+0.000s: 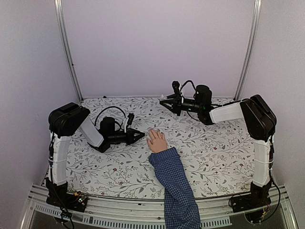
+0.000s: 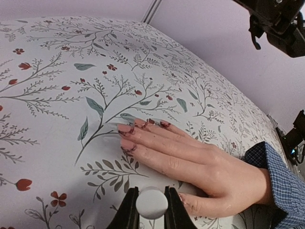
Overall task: Paint the nails
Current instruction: Paint the nail polish on the nail.
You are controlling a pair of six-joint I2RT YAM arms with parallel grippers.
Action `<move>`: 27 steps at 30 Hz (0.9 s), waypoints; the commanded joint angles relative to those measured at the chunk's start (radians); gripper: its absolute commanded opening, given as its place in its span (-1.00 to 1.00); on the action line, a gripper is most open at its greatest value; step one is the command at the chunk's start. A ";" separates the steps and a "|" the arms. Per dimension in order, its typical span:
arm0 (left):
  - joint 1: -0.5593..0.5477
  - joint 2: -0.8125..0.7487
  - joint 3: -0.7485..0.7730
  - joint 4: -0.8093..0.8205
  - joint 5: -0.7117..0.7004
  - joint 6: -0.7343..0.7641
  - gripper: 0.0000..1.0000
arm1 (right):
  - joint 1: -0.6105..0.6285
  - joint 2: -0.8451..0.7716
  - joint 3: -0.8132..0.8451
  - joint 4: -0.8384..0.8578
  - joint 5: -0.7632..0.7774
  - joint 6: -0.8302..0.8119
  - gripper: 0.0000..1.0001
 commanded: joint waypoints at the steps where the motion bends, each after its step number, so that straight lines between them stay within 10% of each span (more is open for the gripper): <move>1: -0.004 0.011 0.008 -0.022 -0.013 -0.014 -1.00 | 0.006 0.009 -0.006 0.007 0.004 -0.007 -1.00; 27: 0.023 -0.019 -0.030 0.051 -0.014 -0.043 -1.00 | 0.010 0.010 -0.002 0.002 0.000 -0.008 -1.00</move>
